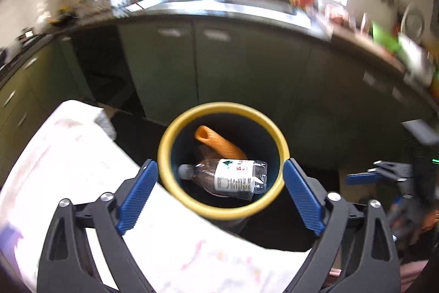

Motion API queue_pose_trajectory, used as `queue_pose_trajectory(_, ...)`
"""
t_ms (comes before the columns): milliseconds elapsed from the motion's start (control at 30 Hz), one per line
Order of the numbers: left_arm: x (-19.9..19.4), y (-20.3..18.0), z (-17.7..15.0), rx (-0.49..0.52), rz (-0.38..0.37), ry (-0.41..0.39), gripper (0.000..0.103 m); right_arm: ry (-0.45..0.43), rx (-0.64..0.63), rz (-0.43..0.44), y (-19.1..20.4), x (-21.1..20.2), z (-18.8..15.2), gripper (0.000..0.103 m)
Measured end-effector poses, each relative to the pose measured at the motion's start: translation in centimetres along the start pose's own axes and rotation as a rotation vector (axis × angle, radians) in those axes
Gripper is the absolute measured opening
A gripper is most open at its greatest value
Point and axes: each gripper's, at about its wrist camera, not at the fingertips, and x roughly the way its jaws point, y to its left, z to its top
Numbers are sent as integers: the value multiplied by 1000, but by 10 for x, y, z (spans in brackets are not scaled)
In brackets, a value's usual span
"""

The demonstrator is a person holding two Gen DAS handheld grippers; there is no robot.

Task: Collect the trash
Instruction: 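Grasp the white tissue with the right gripper and lift it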

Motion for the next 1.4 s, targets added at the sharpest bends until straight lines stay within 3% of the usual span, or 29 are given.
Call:
queue_pose_trajectory(133, -82, 34, -49, -95, 105, -169, 97, 40, -62, 17, 26, 23, 11, 84)
queue_pose_trajectory(267, -155, 81, -108, -213, 310, -275, 98, 60, -140, 40, 68, 47, 25, 84)
queue_pose_trajectory(433, -218, 133, -174, -301, 541, -289, 98, 64, -268, 113, 139, 76, 49, 84)
queue_pose_trajectory(500, -229, 153, -193, -304, 643, -271, 98, 60, -322, 144, 172, 84, 57, 84)
queue_pose_trajectory(567, -237, 175, -210, -326, 697, -263, 98, 51, -374, 178, 206, 90, 66, 84)
queue_pose_trajectory(733, -236, 218, -241, -391, 706, -249, 98, 16, -486, 229, 280, 102, 83, 84)
queue_pose_trajectory(933, -226, 231, -263, -413, 699, -249, 98, -8, -652, 214, 353, 125, 99, 67)
queue_pose_trajectory(1133, -220, 232, -268, -408, 663, -262, 98, 33, -804, 143, 395, 160, 100, 49)
queue_pose_trajectory(1300, -220, 228, -267, -396, 648, -269, 98, 90, -877, 96, 411, 184, 93, 42)
queue_pose_trajectory(1400, -218, 225, -266, -389, 643, -268, 98, 80, -903, 58, 416, 189, 91, 19)
